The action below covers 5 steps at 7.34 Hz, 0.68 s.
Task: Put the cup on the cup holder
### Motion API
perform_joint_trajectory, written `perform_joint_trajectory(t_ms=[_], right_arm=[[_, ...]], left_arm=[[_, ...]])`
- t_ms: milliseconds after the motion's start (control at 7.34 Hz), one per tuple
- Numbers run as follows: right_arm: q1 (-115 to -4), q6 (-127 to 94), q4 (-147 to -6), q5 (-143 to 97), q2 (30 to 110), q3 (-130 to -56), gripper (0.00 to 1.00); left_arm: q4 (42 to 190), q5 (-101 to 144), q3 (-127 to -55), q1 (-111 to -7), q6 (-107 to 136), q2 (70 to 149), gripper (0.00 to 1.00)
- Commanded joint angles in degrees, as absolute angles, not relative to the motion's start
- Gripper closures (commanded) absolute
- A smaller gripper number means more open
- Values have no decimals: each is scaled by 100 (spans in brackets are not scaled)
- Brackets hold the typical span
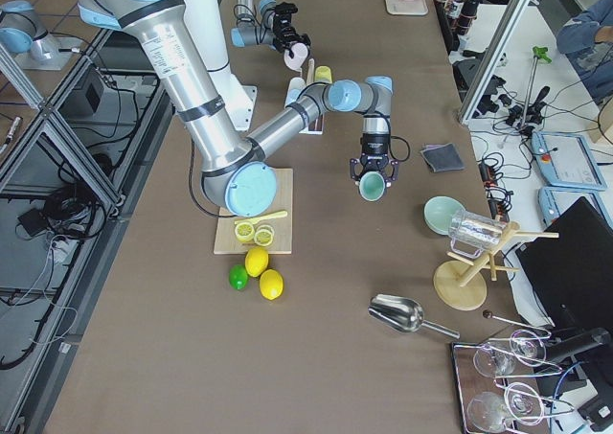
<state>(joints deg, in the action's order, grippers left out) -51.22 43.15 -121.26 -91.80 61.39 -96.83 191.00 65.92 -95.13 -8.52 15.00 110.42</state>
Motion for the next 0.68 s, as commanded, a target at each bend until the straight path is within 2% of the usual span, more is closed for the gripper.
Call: perform_joint_trajectory(t_ms=[0,272,545], right_arm=[[-5596,4307,-11508,-9963,6283,-10045,100],[-6019,4280,-10875,-11095,6538,-10264,100],[-6336,4254,-9675,-12245,6906,-10354,100]], left_arm=[[19107,6592,-9457,-853,1494,11065,100],[19090,6418,-9413,-853,1494,11100,100],[19090,6390,-9360,-853,1494,11109,100]])
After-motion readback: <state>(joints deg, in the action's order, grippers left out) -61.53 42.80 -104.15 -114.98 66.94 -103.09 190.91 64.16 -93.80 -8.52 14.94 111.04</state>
